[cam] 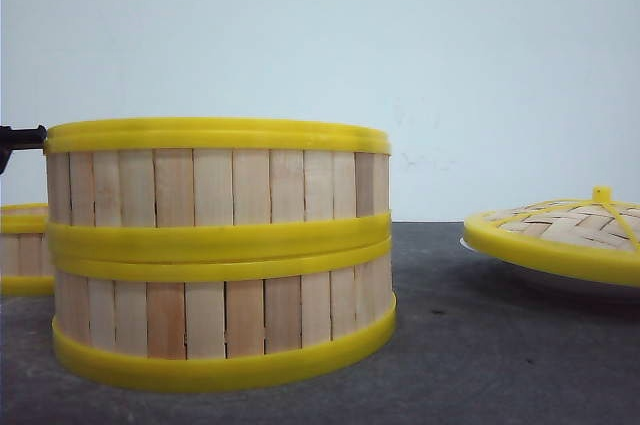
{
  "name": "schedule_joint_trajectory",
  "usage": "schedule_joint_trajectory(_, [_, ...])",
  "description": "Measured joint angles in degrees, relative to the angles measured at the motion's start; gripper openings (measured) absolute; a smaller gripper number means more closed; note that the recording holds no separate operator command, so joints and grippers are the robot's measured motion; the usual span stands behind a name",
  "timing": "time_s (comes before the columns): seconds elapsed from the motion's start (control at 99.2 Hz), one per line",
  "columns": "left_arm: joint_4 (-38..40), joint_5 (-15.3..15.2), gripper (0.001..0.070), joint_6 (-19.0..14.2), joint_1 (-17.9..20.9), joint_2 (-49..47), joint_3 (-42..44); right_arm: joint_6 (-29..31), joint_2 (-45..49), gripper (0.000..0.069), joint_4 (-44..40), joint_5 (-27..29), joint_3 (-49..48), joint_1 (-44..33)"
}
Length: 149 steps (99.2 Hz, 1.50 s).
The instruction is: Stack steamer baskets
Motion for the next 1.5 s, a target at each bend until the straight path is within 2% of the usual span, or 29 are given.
schedule_joint_trajectory(0.111, [-0.07,0.0,0.0171,-0.48,0.0,0.61,0.0,0.0,0.0,0.04,0.15,0.02,0.0,0.0])
schedule_joint_trajectory(0.383, [-0.55,0.15,0.0154,-0.7,0.0,2.14,0.15,0.0,0.0,0.04,0.85,0.57,0.0,0.0])
schedule_joint_trajectory(0.514, [-0.63,0.26,0.0056,-1.14,-0.2,2.19,0.22,0.0,0.0,0.04,0.98,1.53,0.0,0.0])
schedule_joint_trajectory(0.595, [-0.98,0.07,0.0029,-1.31,-0.07,2.19,0.33,0.0,0.0,0.04,0.98,1.51,0.0,0.0])
schedule_joint_trajectory(0.837, [-3.23,0.11,0.002,-1.36,0.57,2.49,1.84,0.0,-0.02,0.04,1.01,1.51,0.0,0.0])
schedule_joint_trajectory(0.988, [-7.52,0.83,0.002,-1.31,1.7,2.91,6.88,0.0,0.0,0.04,0.98,1.51,0.0,0.0])
schedule_joint_trajectory(1.119, [-11.37,2.43,0.002,-1.77,3.28,2.91,13.46,0.0,0.0,0.04,0.98,1.51,0.0,0.0])
schedule_joint_trajectory(1.311, [-18.64,8.07,0.002,-2.27,4.72,2.73,24.04,0.02,0.0,0.04,1.01,1.51,0.0,0.0])
schedule_joint_trajectory(1.502, [-22.88,13.46,0.002,0.85,3.28,-4.09,27.3,0.02,0.0,0.04,1.03,1.51,0.0,0.0])
